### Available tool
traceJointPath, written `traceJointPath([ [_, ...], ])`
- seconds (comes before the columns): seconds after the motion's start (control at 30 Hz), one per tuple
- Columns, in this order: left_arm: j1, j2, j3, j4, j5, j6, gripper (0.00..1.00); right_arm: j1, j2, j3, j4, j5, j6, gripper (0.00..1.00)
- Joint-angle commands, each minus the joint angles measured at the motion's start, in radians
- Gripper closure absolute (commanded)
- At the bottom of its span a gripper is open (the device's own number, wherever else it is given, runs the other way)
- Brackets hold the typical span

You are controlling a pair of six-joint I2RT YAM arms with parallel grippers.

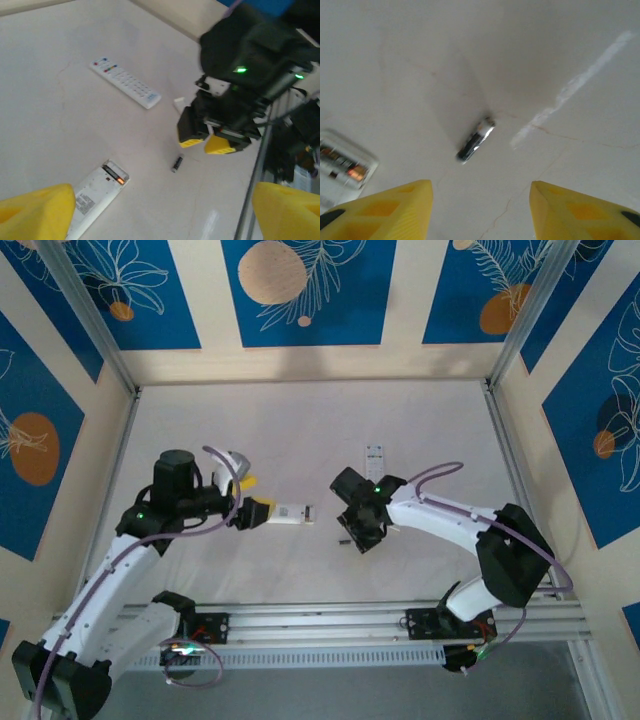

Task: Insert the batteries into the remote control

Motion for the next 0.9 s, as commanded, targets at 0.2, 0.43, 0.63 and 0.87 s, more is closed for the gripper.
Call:
traceJointPath([
  [0.2, -0.044, -0.042, -0.073, -0.044, 0.073, 0.199, 0.06, -0.035, 0.041, -0.069, 0.134, -0.038, 0.113, 0.56],
  [0.43, -0.046, -0.059, -0.119, 0.033, 0.107, 0.153, 0.05, -0.029, 0.092, -0.096, 0.192, -0.066, 0.15, 0.67],
  [0.63, -0.047, -0.056, -0.119, 0.03, 0.09, 0.158, 0.03, -0.016, 0.118, -0.098, 0.192, -0.061, 0.166, 0.69],
  [0.87, -0.047, -0.056, -0.122, 0.028, 0.066, 0.161, 0.02, -0.016, 0.112, -0.111, 0.192, -0.03, 0.108, 0.87],
])
